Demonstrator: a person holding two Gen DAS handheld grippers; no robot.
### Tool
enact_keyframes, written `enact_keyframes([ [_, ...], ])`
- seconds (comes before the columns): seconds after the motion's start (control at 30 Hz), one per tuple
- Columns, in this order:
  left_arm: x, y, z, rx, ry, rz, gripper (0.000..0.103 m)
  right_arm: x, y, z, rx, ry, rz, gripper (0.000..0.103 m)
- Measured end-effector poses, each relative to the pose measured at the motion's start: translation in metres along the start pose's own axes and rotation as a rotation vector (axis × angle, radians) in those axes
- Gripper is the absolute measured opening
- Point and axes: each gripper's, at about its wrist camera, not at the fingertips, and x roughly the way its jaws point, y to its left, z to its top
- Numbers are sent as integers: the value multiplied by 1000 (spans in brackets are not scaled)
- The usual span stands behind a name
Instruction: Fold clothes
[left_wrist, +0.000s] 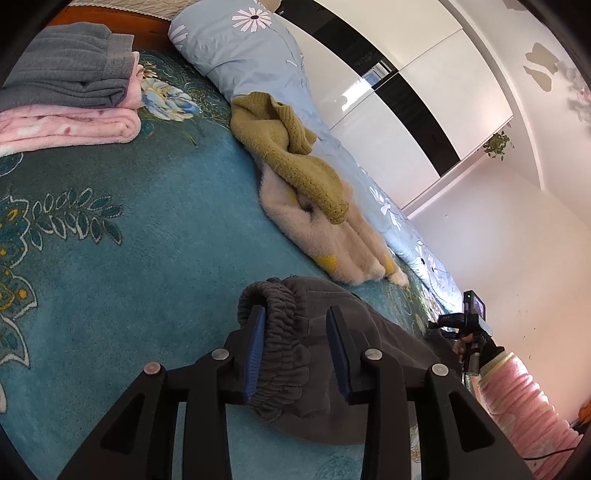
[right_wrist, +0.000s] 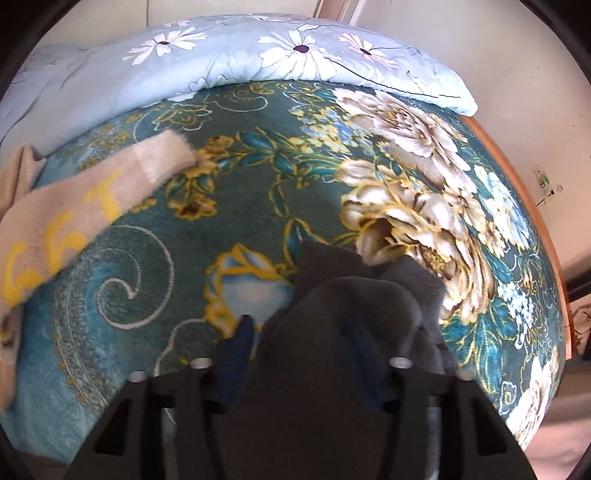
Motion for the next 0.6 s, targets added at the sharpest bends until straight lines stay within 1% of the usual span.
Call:
enact_keyframes([
  [0.03, 0, 0, 0, -4, 0, 1, 36, -1, -7, -2, 12, 5, 29, 34],
  [0.1, 1, 1, -1, -13, -7, -3, 40, -4, -21, -5, 36, 14, 86, 21],
  [0.17, 4, -1, -1, -21, -13, -1, 42, -7, -35, -9, 61, 21, 145, 13],
  [0.27, 11, -5, 3, -27, -16, 21, 42, -24, -62, -11, 164, -17, 312, 10],
  [0.3, 14, -6, 4, -30, -17, 32, 37, -31, -70, -11, 198, -31, 367, 10],
  [0.33, 16, -8, 6, -26, -23, 50, 29, -41, -78, -10, 215, -55, 407, 10],
  [0.37, 18, -11, 8, -23, -29, 69, 11, -51, -85, -9, 233, -79, 448, 9],
  [0.4, 21, -13, 10, -21, -35, 83, 7, -60, -91, -8, 254, -101, 487, 9],
  [0.43, 22, -15, 13, -25, -44, 84, 7, -71, -101, -7, 286, -128, 544, 9],
  [0.5, 21, -19, 22, -43, -76, 49, 6, -92, -120, -4, 343, -182, 667, 9],
  [0.57, 13, -32, 34, -37, -130, 5, 6, -113, -141, -8, 372, -263, 778, 9],
  [0.6, 5, -40, 40, -15, -166, -21, 6, -123, -152, -12, 382, -310, 841, 9],
])
